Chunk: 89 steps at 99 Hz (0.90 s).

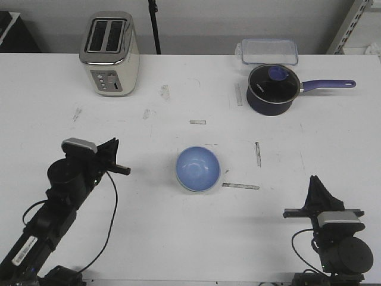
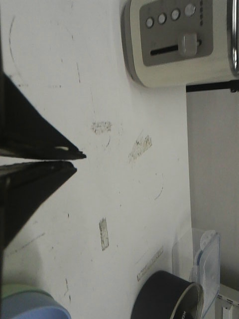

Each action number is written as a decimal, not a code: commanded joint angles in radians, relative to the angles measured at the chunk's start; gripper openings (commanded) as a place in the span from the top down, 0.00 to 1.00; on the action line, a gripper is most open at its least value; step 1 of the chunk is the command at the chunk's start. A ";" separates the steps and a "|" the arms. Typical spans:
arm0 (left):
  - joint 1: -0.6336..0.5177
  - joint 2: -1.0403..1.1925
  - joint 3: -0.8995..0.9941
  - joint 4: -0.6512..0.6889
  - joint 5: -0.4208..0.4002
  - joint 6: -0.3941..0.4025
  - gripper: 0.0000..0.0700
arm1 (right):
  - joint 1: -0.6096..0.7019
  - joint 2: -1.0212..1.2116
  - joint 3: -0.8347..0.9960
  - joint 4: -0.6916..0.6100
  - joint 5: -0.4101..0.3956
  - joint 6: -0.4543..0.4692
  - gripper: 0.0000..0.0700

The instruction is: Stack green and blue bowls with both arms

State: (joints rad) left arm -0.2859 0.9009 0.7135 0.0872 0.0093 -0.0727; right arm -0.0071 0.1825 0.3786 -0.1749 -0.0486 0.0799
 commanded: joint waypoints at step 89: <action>0.253 -0.542 -0.287 -0.039 -0.003 0.085 1.00 | 0.001 0.000 0.002 0.010 0.003 0.009 0.98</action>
State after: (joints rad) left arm -0.0349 0.3656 0.4248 0.0376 0.0051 0.0025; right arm -0.0071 0.1825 0.3786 -0.1749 -0.0486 0.0799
